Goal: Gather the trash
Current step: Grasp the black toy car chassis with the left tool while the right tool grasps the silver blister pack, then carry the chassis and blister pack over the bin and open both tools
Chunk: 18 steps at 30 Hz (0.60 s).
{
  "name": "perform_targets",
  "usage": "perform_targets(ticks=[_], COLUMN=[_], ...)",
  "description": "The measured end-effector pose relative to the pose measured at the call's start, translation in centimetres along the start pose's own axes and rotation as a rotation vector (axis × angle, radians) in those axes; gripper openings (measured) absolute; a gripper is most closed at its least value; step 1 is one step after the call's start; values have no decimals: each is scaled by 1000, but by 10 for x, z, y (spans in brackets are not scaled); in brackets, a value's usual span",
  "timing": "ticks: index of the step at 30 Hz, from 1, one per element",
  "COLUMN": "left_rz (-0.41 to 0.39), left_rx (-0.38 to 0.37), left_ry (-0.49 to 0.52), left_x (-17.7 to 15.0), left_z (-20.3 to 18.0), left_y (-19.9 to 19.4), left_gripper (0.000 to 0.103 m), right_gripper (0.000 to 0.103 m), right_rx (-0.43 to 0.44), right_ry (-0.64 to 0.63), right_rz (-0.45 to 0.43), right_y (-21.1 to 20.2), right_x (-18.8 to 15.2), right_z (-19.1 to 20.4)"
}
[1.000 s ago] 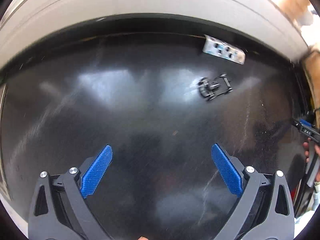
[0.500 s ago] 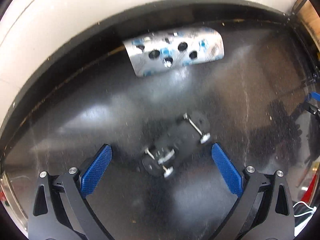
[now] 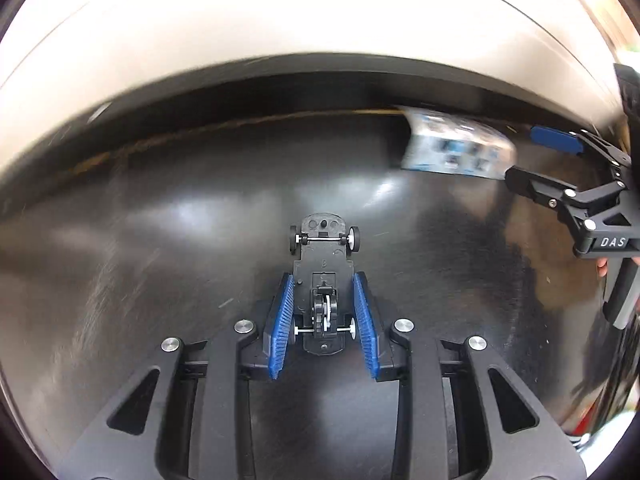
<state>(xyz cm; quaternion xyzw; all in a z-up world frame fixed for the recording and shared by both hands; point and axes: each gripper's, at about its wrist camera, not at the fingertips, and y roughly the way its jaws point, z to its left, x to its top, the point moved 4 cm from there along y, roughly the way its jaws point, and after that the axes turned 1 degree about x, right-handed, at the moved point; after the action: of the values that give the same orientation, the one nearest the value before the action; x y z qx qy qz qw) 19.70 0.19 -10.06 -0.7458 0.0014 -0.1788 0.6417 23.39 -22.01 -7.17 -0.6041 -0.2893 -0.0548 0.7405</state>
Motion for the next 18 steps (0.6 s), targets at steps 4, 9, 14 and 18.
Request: perform_targets(ticks=[4, 9, 14, 18], left_rz=[31, 51, 29, -6], left_rx=[30, 45, 57, 63], left_ry=[-122, -238, -330, -380], left_x=[-27, -79, -123, -153], left_z=[34, 62, 75, 77], left_y=[-9, -25, -50, -72], left_gripper=[29, 29, 29, 29], right_gripper=[97, 75, 41, 36], right_rx=[20, -19, 53, 70], right_ry=[-90, -154, -145, -86], right_rz=[38, 81, 145, 138], right_y=[24, 40, 29, 16], right_x=[21, 24, 26, 21], right_z=[22, 42, 63, 73])
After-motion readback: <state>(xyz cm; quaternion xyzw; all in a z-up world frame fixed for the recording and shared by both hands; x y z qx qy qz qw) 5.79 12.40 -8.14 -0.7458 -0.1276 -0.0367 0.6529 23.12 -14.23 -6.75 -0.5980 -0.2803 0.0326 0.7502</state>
